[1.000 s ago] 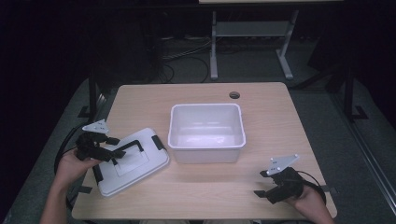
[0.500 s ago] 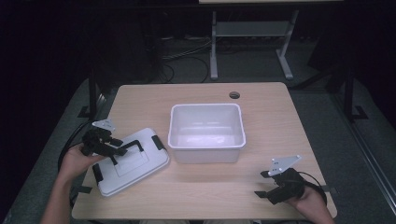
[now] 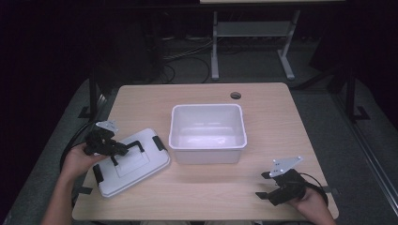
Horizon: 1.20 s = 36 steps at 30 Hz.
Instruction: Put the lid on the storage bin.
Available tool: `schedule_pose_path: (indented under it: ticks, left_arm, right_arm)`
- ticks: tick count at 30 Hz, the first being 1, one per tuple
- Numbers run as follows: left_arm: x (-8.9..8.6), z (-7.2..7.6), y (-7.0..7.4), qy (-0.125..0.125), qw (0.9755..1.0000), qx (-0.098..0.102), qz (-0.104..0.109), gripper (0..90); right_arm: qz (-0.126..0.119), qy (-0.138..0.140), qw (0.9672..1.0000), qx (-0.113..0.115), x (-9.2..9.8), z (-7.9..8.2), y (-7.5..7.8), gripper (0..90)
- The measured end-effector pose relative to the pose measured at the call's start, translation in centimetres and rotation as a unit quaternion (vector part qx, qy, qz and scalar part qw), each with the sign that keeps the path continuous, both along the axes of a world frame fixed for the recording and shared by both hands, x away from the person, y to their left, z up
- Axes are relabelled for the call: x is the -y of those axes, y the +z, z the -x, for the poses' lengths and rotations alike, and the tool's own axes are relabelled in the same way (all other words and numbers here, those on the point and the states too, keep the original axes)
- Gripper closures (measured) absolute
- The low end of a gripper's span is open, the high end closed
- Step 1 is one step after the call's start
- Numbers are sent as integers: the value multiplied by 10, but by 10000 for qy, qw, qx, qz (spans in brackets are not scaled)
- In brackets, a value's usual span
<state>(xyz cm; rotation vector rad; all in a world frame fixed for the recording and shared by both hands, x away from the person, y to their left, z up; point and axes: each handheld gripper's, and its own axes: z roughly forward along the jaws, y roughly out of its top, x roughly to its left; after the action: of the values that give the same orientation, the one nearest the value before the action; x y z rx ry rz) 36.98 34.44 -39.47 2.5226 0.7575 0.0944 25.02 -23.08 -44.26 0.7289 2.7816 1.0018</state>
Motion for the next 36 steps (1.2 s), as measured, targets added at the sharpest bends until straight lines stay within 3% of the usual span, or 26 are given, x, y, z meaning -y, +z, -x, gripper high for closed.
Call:
schedule_pose_path:
  ticks: [13,36]
  left_arm:
    - [4,2,-3,-97,9999,-21,-66,817]
    - [7,1,-1,-177,9998,-97,-62,840]
  right_arm:
    - [1,-3,10000,-15,-1,0,0,270]
    - [-54,5,10000,4,0,-2,-2,271]
